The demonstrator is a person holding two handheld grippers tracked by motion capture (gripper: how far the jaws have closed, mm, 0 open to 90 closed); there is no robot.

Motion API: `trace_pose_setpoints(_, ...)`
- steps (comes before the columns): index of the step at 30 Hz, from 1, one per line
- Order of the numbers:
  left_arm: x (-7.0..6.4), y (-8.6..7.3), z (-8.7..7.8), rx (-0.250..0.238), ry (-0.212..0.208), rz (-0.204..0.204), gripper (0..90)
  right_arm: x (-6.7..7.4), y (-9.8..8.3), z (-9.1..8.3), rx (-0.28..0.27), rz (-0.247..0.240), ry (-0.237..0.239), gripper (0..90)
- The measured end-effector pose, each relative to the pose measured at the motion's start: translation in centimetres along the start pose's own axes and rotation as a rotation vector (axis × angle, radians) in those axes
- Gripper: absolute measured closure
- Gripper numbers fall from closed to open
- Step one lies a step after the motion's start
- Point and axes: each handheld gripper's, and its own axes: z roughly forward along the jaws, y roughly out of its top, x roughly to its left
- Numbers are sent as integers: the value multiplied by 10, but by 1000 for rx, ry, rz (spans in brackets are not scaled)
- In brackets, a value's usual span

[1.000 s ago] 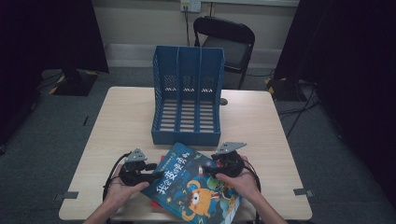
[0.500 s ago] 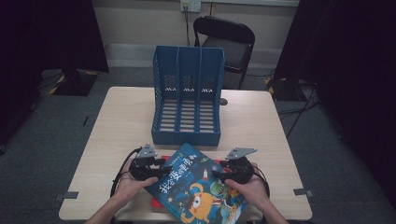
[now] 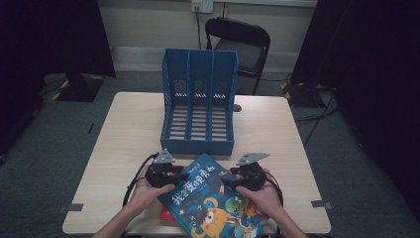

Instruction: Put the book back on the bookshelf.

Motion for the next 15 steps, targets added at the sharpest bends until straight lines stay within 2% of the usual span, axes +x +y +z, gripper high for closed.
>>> trace_pose_setpoints(2,0,-1,0,-6,-6,0,587,1,3,6,15,4,12,440)
trace_pose_setpoints(5,2,-2,-6,16,-24,5,583,2,4,8,17,5,13,434)
trace_pose_setpoints(7,3,-9,-16,37,-41,-2,582,0,1,7,11,27,21,439)
trace_pose_setpoints(10,2,-17,-25,37,-37,-6,554,0,0,7,7,35,22,440)
trace_pose_setpoints(12,1,-22,-34,44,-10,14,556,1,0,7,9,35,18,440)
trace_pose_setpoints(15,1,-28,-42,56,-15,-3,555,1,0,7,5,29,19,439)
